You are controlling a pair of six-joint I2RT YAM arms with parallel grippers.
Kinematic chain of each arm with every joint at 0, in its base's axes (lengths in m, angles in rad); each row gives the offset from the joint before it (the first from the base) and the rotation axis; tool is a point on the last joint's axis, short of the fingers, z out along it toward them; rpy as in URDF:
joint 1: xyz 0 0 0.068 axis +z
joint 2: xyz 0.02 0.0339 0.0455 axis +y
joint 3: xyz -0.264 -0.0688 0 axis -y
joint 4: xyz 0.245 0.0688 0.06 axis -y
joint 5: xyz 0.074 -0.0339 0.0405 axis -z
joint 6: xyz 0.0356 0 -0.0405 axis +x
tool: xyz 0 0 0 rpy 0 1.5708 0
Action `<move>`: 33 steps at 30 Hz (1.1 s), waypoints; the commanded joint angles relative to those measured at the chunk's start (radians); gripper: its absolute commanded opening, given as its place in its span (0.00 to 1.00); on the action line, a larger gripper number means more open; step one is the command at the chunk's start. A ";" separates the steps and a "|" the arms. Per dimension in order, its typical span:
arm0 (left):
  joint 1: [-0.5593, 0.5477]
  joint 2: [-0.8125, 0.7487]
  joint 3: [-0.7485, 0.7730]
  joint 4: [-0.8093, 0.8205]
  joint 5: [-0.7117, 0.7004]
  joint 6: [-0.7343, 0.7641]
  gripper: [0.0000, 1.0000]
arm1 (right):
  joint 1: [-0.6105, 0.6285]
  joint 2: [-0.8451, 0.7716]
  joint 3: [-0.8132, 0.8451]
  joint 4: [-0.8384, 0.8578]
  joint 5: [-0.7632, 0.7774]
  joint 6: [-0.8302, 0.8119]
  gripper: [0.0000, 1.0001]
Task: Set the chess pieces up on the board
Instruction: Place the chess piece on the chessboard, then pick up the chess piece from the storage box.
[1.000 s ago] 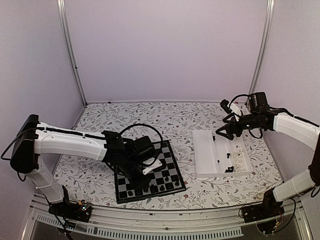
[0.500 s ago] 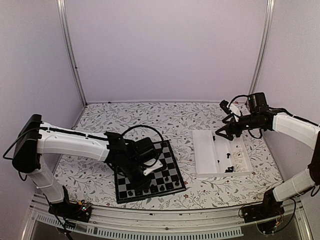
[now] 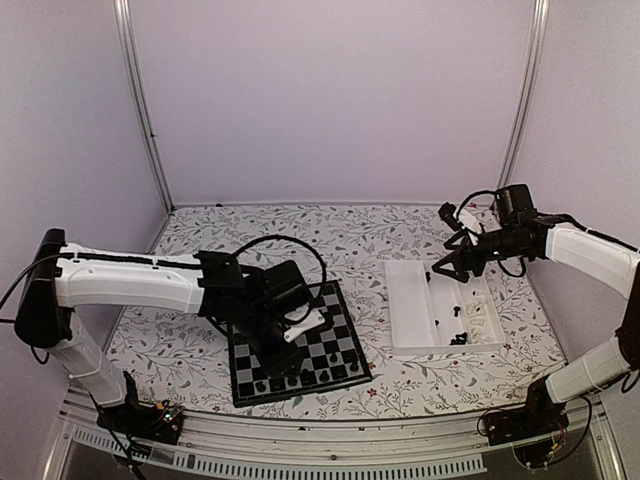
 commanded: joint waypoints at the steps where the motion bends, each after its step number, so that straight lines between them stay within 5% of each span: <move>1: -0.012 -0.098 0.110 -0.074 -0.032 0.025 0.48 | -0.002 0.035 0.068 -0.123 0.077 -0.111 0.79; 8: 0.032 -0.019 0.271 0.145 -0.142 0.038 0.49 | -0.002 0.135 0.084 -0.236 0.234 -0.208 0.54; 11: 0.061 0.050 0.336 0.257 -0.074 0.051 0.49 | -0.002 0.179 0.084 -0.301 0.222 -0.287 0.46; 20: 0.149 0.231 0.550 0.191 0.030 0.118 0.49 | 0.029 0.148 0.010 -0.361 0.161 -0.643 0.47; 33: 0.168 0.250 0.551 0.202 0.052 0.084 0.49 | 0.108 0.296 -0.011 -0.274 0.214 -0.719 0.42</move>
